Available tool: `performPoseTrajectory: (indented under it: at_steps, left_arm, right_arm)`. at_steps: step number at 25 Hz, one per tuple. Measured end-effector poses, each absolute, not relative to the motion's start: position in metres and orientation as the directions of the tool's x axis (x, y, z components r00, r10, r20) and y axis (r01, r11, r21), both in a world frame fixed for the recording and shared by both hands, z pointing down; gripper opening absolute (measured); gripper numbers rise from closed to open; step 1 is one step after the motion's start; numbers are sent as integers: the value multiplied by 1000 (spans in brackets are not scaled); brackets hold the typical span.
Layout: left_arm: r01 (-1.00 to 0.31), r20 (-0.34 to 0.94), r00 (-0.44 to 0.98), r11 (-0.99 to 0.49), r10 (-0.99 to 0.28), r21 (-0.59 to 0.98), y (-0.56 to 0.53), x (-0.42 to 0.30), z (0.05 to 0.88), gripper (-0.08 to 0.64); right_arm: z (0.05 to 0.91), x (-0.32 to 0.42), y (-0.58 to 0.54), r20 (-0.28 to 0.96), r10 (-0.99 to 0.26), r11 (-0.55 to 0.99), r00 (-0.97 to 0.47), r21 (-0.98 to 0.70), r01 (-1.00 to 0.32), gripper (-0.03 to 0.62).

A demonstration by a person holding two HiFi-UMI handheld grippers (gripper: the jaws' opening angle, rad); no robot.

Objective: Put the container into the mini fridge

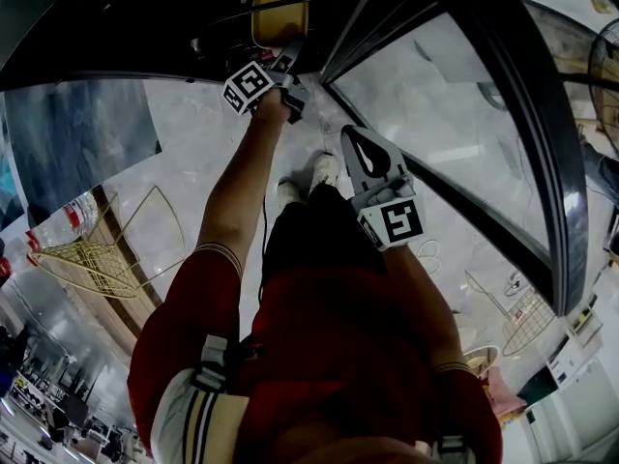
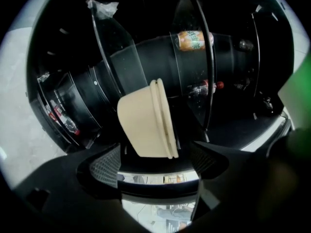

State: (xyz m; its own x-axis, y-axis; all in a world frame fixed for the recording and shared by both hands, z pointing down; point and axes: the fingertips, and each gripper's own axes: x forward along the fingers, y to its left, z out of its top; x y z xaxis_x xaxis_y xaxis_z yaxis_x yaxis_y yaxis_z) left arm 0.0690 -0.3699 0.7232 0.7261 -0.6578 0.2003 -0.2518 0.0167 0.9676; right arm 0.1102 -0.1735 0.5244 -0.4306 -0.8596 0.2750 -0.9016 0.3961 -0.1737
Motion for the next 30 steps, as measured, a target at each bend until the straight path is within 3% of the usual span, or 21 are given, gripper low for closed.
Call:
performPoseTrajectory:
  at_steps: [6,11,14,18,22,26,30]
  left_arm:
    - [-228,155,729,-24,-667,973,-343,48,697,425]
    - [-123,3,781,-150,-624,981,-306,48,624,425]
    - [-159,8,804,-203,-594,966,-278,42,586,422]
    - [-169,-85,854,-428,-514,888,-244,35,516,422]
    - [-158,-141,870,-540,-472,827,-214,29,450,418]
    - [-218,-147,873,-642,-464,735,-188,18,399,376]
    - [-291,-133,875,-724,-466,625,-166,2,359,258]
  right_arm:
    - [516,101,-175,262,-868,384,-421,-180,-905,-3]
    - [491,94,-174,231,-880,380,-416,-183,-907,-3]
    - [474,90,-170,211,-889,368,-407,-201,-908,-3]
    - [452,84,-163,184,-896,361,-405,-229,-904,-3]
    - [424,77,-151,142,-896,380,-420,-242,-893,-3]
    - [392,72,-139,98,-898,394,-429,-258,-882,-3]
    - [359,64,-129,51,-889,429,-455,-256,-866,-3]
